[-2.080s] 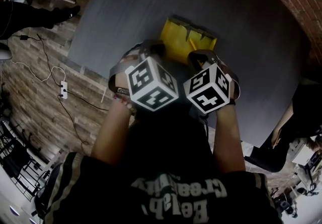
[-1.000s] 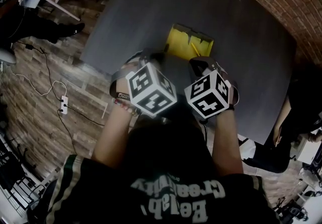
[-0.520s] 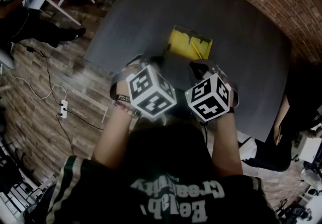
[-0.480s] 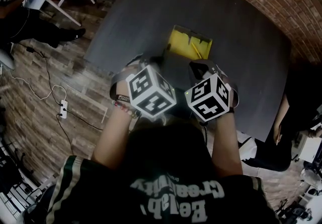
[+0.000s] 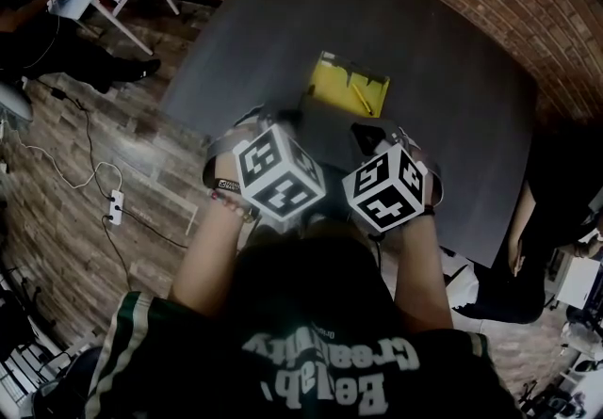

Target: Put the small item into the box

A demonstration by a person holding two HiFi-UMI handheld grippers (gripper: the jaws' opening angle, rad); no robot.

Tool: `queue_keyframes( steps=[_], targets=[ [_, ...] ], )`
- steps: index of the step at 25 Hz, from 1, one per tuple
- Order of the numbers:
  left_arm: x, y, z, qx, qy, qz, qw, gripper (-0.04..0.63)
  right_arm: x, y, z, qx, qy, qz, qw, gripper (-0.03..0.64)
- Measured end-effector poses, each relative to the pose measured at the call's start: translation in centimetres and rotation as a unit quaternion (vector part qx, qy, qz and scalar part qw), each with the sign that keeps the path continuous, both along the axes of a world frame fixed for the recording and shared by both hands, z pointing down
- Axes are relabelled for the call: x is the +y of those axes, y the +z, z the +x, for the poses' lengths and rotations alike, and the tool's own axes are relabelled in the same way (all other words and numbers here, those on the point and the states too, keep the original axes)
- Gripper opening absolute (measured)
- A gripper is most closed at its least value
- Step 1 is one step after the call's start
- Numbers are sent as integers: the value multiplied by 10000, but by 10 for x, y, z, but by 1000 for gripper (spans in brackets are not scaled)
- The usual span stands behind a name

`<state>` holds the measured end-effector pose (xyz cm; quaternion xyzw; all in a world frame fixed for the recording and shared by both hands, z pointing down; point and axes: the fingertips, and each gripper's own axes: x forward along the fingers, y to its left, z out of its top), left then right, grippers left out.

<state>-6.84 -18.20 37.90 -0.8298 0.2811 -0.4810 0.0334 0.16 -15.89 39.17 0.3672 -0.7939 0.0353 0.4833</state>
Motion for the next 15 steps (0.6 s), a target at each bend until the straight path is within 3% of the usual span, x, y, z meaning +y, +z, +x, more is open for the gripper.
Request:
queue_keyframes(
  steps=[15],
  targets=[
    [53, -7, 35, -120, -338, -40, 9993, 3, 46, -8, 40, -324, -141, -7, 9994, 6]
  ],
)
